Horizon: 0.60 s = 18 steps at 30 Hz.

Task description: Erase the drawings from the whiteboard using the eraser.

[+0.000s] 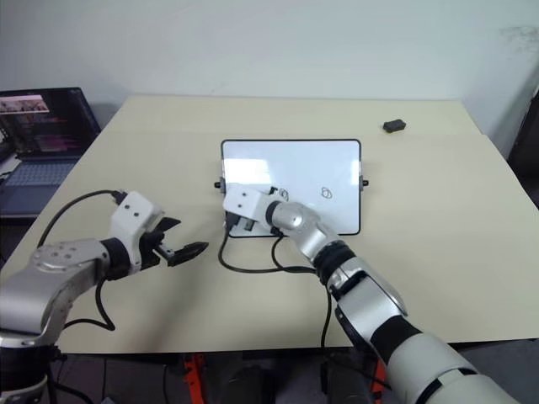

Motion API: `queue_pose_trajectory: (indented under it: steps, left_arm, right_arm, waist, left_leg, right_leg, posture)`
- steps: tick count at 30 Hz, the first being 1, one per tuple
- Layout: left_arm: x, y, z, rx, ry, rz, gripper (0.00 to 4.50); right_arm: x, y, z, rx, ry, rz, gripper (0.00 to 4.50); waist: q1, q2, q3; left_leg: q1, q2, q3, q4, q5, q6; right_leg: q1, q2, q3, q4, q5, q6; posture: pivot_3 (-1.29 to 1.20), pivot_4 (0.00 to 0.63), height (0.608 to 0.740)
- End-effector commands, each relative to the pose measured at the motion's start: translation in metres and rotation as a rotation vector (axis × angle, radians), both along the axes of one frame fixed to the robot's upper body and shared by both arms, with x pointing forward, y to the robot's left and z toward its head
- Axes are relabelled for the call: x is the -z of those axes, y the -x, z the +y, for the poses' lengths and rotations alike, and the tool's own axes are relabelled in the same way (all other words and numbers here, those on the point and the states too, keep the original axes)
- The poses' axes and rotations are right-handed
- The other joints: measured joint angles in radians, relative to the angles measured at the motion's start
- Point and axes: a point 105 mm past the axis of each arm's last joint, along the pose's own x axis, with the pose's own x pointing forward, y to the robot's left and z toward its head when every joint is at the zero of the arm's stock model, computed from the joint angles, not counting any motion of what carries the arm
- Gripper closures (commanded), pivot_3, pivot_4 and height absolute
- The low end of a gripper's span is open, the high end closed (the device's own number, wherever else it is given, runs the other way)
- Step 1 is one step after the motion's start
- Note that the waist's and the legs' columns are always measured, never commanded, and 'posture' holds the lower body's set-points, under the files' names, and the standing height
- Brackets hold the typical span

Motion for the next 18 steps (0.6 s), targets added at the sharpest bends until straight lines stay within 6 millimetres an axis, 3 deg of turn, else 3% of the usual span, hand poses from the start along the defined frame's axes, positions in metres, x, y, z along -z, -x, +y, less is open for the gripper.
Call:
queue_pose_trajectory:
  steps: [1,4,11,15,18]
  left_arm:
    - [-0.014,-0.004,-0.003,0.018,-0.012,-0.046,0.00]
    - [-0.015,-0.005,-0.004,0.022,-0.011,-0.048,0.00]
    - [-0.013,-0.004,-0.004,0.024,-0.009,-0.042,0.00]
    - [-0.012,-0.002,-0.005,0.029,-0.008,-0.035,0.00]
    - [-0.012,-0.002,-0.005,0.030,-0.006,-0.037,0.00]
  right_arm:
    - [0.022,-0.007,-0.022,0.054,0.103,0.041,3.18]
    - [0.004,-0.016,-0.023,0.096,0.067,-0.043,3.19]
    - [-0.043,-0.033,-0.028,0.187,-0.071,-0.184,3.19]
    - [-0.035,-0.034,-0.030,0.185,-0.034,-0.166,3.19]
    - [-0.010,-0.025,-0.029,0.132,0.055,-0.104,3.19]
  waist:
    - [0.000,0.000,0.000]
    - [0.002,0.000,0.000]
    - [0.002,0.000,0.000]
    - [0.000,0.001,0.000]
    - [0.000,0.000,0.000]
  left_leg:
    - [0.003,0.000,0.000,0.000,0.000,0.000]
    - [0.010,0.000,-0.002,0.000,0.000,0.000]
    - [0.009,0.000,-0.003,0.000,0.000,0.000]
    - [0.007,0.000,-0.002,-0.002,0.000,0.000]
    - [0.007,0.000,-0.002,-0.001,0.000,0.000]
  right_leg:
    - [0.004,0.000,0.000,0.000,0.000,0.000]
    - [0.011,0.000,-0.002,-0.001,0.000,0.000]
    - [0.010,0.000,-0.002,-0.002,0.000,0.000]
    - [0.008,0.000,-0.001,-0.002,0.000,0.000]
    - [0.008,0.000,-0.002,-0.002,0.000,0.000]
  posture:
    - [0.00,0.150,0.740]
    - [0.00,0.150,0.740]
    - [0.00,0.150,0.740]
    - [0.00,0.150,0.740]
    - [0.00,0.150,0.740]
